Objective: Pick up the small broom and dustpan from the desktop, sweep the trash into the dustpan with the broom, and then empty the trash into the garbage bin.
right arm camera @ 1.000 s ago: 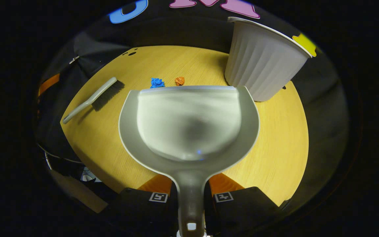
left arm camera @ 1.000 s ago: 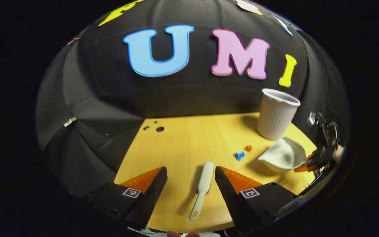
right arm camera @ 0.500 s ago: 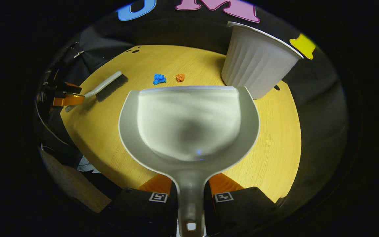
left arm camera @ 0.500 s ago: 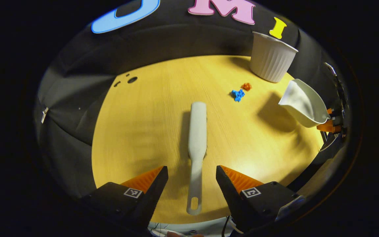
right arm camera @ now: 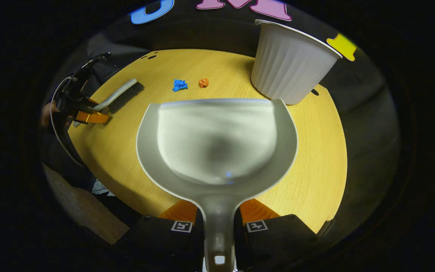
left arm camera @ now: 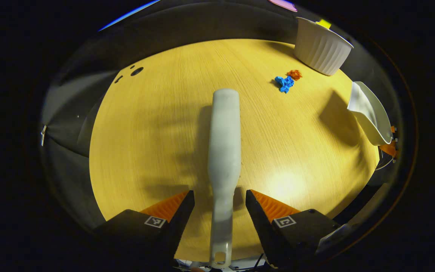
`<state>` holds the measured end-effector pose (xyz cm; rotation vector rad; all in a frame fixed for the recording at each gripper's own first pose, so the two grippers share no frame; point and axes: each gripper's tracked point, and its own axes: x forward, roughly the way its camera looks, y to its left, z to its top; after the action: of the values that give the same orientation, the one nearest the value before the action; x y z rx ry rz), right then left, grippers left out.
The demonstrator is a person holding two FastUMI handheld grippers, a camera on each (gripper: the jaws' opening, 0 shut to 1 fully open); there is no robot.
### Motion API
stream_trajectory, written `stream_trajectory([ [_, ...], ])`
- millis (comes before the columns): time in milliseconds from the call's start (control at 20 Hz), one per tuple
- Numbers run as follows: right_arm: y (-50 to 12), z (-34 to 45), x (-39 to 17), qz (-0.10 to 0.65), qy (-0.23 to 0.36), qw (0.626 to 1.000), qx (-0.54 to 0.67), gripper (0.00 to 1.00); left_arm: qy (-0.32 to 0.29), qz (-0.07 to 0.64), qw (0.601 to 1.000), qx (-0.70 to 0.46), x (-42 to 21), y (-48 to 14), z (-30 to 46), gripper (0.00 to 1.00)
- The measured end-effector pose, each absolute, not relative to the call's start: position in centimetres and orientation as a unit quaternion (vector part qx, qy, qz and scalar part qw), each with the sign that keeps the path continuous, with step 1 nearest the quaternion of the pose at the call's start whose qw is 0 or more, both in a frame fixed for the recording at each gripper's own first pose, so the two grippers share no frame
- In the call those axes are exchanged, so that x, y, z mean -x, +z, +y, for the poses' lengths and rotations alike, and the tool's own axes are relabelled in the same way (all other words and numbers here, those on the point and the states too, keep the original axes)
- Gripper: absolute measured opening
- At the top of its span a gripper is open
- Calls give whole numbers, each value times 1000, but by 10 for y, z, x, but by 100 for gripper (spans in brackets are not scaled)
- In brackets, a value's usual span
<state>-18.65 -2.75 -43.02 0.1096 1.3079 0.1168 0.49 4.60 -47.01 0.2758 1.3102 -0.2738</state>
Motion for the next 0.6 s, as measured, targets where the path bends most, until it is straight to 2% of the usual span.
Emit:
stream_trajectory([
  [200,-431,-30,187,610,59,789,-47,36,-120,619,766,-126,-3,-477,45,82],
  [300,-431,-27,188,615,69,784,-50,36,-121,619,767,-124,-6,-476,42,73],
  [450,-431,-24,189,632,91,769,-37,36,-130,619,767,-111,-6,-483,33,58],
  [500,-431,-25,189,639,94,763,-24,36,-129,617,768,-114,-10,-478,32,47],
  [550,-432,-25,185,643,98,760,-13,36,-134,614,769,-116,-11,-479,31,31],
  [600,-431,-23,183,646,105,756,-5,36,-138,611,770,-124,-15,-479,29,30],
])
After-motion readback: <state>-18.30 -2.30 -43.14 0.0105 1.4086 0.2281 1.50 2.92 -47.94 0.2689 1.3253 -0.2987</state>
